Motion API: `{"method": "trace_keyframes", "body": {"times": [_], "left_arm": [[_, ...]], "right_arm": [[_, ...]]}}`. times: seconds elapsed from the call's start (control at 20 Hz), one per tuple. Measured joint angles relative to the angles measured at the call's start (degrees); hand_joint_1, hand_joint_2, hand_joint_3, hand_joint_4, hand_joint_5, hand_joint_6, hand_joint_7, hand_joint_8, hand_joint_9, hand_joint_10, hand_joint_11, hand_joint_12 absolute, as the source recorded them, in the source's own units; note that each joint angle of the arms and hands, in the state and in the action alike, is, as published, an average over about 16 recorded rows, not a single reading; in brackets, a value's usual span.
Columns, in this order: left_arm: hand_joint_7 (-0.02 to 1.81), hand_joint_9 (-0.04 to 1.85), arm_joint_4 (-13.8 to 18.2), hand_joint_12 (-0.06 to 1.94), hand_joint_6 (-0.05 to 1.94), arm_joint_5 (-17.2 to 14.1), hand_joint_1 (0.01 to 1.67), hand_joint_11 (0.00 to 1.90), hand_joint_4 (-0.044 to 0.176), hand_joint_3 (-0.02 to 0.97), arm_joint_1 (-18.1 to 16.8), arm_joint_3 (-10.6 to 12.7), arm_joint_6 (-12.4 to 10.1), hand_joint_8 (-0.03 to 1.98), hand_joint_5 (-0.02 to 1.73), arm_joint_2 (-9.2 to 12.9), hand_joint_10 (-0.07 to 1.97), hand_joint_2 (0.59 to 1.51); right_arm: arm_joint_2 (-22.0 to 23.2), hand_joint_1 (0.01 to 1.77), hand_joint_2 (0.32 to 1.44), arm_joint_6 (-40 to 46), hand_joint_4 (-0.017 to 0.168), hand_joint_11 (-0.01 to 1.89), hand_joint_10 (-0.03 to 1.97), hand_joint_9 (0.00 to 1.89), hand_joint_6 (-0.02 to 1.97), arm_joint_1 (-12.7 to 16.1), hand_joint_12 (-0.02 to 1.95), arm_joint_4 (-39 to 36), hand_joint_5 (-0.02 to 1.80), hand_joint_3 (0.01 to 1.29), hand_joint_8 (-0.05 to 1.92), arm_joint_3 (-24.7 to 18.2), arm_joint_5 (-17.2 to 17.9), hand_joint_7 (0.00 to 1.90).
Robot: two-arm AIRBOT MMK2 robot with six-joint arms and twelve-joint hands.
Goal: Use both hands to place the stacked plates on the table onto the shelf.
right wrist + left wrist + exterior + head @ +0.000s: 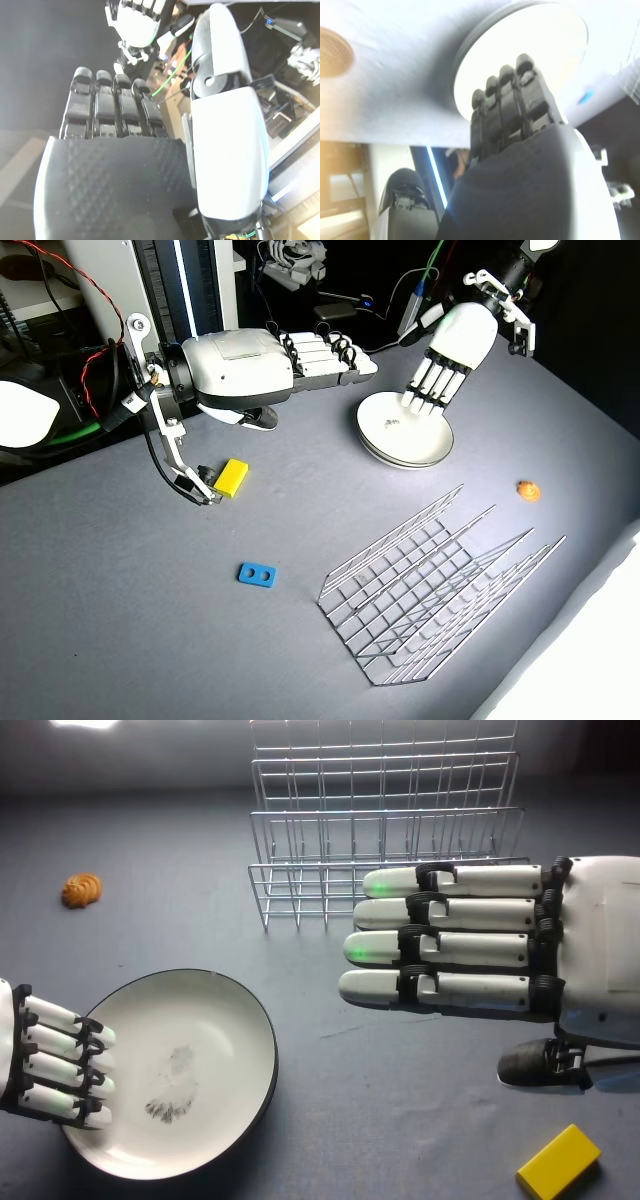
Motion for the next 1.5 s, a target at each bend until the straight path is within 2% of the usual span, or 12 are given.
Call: {"method": "trace_keyframes", "body": {"times": [0.4,0.65,1.0,1.25,1.5], "left_arm": [[0.22,0.2,-2.6,0.02,-0.02,2.1,0.02,0.17,-0.002,0.019,3.6,1.1,-0.1,0.01,0.24,-1.3,0.01,1.046],[0.21,0.2,-5.6,0.02,-0.02,3.4,0.02,0.16,-0.004,0.019,5.3,0.2,-0.1,0.01,0.23,-1.6,0.01,1.044],[0.21,0.21,-12.5,0.02,-0.02,6.9,0.02,0.16,-0.006,0.02,6.3,-3.5,0.0,0.0,0.24,-2.4,0.01,1.044],[0.22,0.22,-18.2,0.02,-0.01,10.2,0.02,0.16,-0.007,0.02,5.9,-6.8,0.0,0.0,0.26,-3.4,0.01,1.047],[0.22,0.23,-22.2,0.02,-0.01,12.8,0.02,0.17,-0.006,0.02,5.3,-9.0,0.0,0.0,0.26,-4.2,0.01,1.048]], "right_arm": [[-1.0,1.09,1.0,-2.3,0.002,0.02,0.0,0.02,0.02,-0.1,-0.01,0.0,0.01,0.02,0.01,0.5,-0.9,0.02],[-3.0,1.09,1.0,-4.1,0.002,0.02,0.0,0.02,0.02,0.6,-0.01,0.1,0.01,0.02,0.01,1.7,-2.4,0.02],[-8.0,1.08,1.0,-7.6,0.002,0.02,0.01,0.02,0.02,1.7,-0.01,0.4,0.01,0.02,0.01,4.7,-5.9,0.02],[-12.4,1.09,1.0,-10.9,0.002,0.02,0.01,0.02,0.02,2.8,-0.01,1.7,0.01,0.02,0.01,7.5,-8.9,0.02],[-16.8,1.08,1.0,-14.4,0.002,0.02,0.0,0.02,0.02,3.6,-0.01,3.7,0.01,0.02,0.01,10.2,-11.3,0.02]]}}
